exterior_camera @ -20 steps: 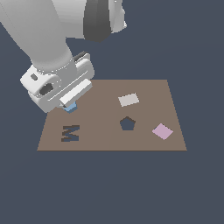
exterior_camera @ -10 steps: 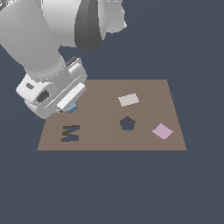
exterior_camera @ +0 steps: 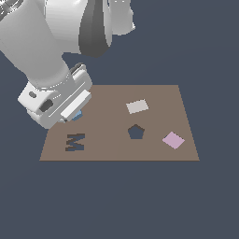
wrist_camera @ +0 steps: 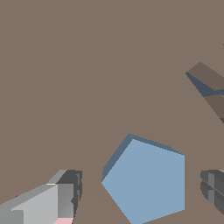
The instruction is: Insert a designated object into the corresponding slot on a board.
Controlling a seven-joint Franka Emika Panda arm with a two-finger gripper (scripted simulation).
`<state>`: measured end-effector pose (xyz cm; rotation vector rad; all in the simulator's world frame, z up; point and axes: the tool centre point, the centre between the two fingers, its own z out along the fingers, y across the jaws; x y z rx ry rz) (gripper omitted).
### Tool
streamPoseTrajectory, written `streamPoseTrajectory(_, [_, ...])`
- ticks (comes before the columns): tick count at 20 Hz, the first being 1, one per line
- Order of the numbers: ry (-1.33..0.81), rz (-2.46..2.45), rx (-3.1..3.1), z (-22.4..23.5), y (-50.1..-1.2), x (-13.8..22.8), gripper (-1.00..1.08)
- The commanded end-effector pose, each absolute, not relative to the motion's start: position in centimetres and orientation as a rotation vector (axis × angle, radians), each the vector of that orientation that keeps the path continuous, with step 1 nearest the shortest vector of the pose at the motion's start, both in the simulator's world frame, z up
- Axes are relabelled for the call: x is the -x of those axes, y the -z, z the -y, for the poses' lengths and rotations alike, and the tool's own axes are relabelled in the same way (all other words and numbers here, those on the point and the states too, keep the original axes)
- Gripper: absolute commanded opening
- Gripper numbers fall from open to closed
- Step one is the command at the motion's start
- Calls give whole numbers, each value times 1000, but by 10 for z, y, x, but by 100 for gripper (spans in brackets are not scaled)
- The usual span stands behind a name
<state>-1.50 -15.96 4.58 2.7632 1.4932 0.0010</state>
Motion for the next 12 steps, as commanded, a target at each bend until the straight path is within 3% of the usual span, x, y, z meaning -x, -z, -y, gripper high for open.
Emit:
streamPoseTrajectory(1, [0,-1496,-2763,159,-38,15,100])
streamPoseTrajectory(6, [0,-1498,-2762,160,-30,15,100])
streamPoseTrajectory(7, [0,-1498,-2762,160,-30,15,-100])
streamPoseTrajectory(12, [0,-1498,-2762,160,-30,15,-100])
